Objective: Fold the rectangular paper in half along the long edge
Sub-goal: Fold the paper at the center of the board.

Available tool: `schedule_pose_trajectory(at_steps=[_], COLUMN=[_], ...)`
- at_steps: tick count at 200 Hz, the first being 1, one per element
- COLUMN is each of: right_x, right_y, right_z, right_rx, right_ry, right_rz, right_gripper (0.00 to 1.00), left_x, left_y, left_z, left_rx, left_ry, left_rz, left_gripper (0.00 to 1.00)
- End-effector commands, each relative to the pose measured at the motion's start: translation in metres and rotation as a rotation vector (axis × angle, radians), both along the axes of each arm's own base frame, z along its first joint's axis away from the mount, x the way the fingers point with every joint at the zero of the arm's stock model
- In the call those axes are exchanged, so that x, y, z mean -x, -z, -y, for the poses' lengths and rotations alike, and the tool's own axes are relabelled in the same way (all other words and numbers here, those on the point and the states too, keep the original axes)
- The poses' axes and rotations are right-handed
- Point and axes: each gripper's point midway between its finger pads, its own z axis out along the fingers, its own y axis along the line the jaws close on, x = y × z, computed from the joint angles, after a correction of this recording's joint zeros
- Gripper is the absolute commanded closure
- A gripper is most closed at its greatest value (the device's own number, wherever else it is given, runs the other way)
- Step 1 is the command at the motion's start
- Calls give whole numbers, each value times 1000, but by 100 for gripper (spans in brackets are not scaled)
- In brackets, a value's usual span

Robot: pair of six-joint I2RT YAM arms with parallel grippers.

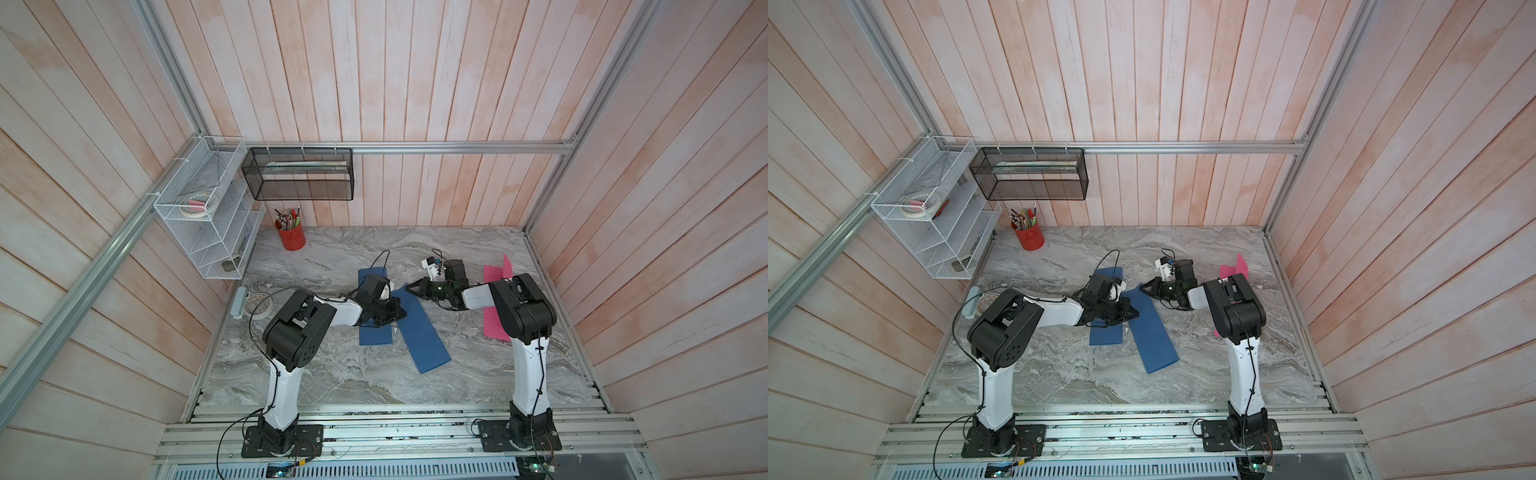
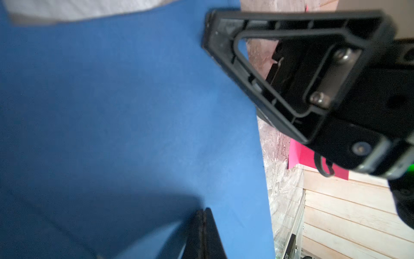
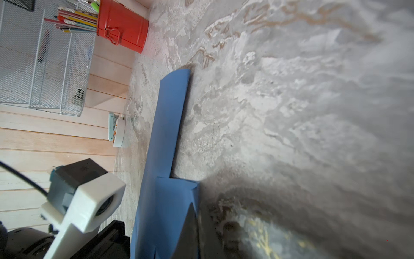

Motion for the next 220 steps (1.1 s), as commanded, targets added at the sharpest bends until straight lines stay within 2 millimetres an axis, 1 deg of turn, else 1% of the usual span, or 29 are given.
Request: schedule_pose_trajectory(at_steps=[1, 10, 31, 62, 68, 73, 87, 110, 135, 144, 151, 163, 192, 203, 206, 213, 220], right_x=[21, 28, 43, 65, 68, 69, 73, 76, 79, 84, 88, 97, 119, 129, 131, 136, 142], right_y=[18, 17, 14, 20, 22, 22, 28, 30, 24, 21, 19, 16, 12, 13, 13, 14, 15], right_z=[14, 14, 15, 21, 22, 23, 25, 28, 28, 27, 28, 28, 32, 33, 33, 34, 35], right_rx=[-8, -16, -38, -32, -30, -30, -15, -7, -21, -31, -40, -57, -65, -60, -59, -56, -49], right_ry=[8, -6, -22, -24, -26, -26, -18, -1, -8, -18, -24, -32, -38, -39, -41, -43, -43], right_rz=[-94, -101, -113, -134, -138, -138, -149, -145, -137, -143, -148, -152, -172, -184, -185, -193, -197], right_gripper=[74, 71, 69, 69, 73, 79, 100, 100, 100, 81, 74, 70, 70, 72, 74, 83, 98], left_x=[28, 28, 29, 31, 31, 31, 32, 32, 34, 35, 35, 35, 34, 34, 34, 34, 34], left_y=[56, 57, 59, 61, 61, 62, 63, 64, 67, 68, 69, 70, 70, 70, 69, 71, 70], left_z=[-24, -24, -24, -26, -25, -25, -25, -25, -27, -27, -27, -27, -26, -26, -26, -27, -27], left_rx=[-126, -127, -126, -130, -130, -131, -129, -128, -133, -134, -136, -136, -135, -134, -133, -135, -135], left_ry=[-7, -7, -7, -9, -8, -8, -7, -8, -8, -9, -8, -8, -10, -10, -9, -10, -9], left_rz=[-141, -145, -148, -155, -154, -156, -159, -162, -169, -172, -177, -177, -179, -180, -179, -181, -180], left_gripper=[100, 100, 100, 100, 100, 100, 100, 100, 100, 100, 100, 100, 100, 100, 100, 100, 100])
